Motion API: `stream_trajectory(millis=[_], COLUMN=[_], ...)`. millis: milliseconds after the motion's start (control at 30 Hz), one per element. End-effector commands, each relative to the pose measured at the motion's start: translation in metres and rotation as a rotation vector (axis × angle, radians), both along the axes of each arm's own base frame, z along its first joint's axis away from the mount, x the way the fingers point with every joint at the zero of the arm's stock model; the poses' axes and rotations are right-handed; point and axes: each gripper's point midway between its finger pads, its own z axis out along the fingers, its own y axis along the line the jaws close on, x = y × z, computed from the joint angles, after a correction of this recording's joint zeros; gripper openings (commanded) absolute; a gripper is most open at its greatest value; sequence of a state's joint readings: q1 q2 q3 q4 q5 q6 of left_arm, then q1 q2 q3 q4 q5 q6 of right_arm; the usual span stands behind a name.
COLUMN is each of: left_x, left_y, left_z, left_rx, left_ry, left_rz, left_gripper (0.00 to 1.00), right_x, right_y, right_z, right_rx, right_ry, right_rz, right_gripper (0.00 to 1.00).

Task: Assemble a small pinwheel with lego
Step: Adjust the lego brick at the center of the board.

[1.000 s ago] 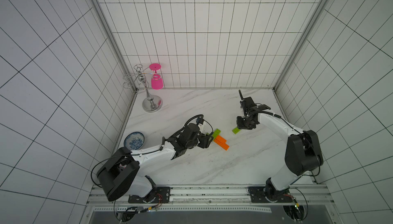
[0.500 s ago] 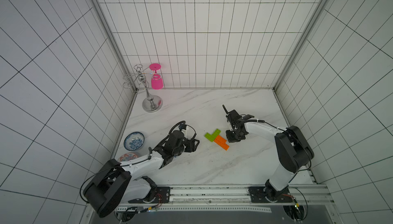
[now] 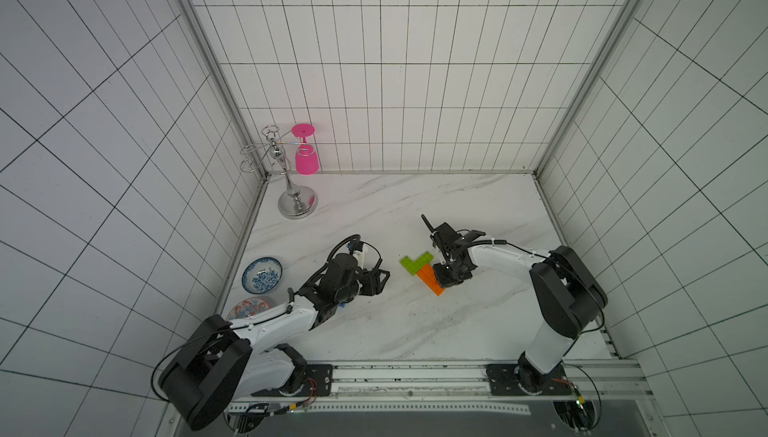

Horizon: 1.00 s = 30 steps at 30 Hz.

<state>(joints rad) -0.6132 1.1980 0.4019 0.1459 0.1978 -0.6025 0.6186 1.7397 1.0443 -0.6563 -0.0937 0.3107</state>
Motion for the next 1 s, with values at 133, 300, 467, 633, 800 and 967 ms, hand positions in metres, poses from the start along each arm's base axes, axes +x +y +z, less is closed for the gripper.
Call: stream_trajectory(millis=[133, 300, 467, 633, 800, 967], left_x=[0.007, 0.007, 0.009, 0.011, 0.017, 0.019], left_y=[-0.002, -0.002, -0.021, -0.071, -0.098, -0.098], left_z=[0.011, 0.013, 0.021, 0.035, 0.047, 0.048], left_rx=[-0.015, -0.01, 0.019, 0.006, -0.044, -0.014], left_ry=[-0.027, -0.04, -0.087, -0.125, -0.132, -0.148], left_rz=[0.003, -0.002, -0.05, -0.149, -0.21, -0.217], left_gripper=[0.67, 0.67, 0.67, 0.67, 0.66, 0.66], right_x=[-0.037, -0.036, -0.005, 0.039, 0.073, 0.112], right_y=[0.017, 0.03, -0.006, -0.052, -0.087, -0.11], right_z=[-0.011, 0.001, 0.026, 0.046, 0.041, 0.057], right_rx=[0.033, 0.096, -0.006, -0.05, -0.06, -0.012], right_ry=[0.106, 0.081, -0.055, -0.094, -0.083, -0.155], right_rz=[0.06, 0.087, 0.009, -0.115, -0.261, -0.388], right_gripper=[0.14, 0.15, 0.17, 0.18, 0.19, 0.21])
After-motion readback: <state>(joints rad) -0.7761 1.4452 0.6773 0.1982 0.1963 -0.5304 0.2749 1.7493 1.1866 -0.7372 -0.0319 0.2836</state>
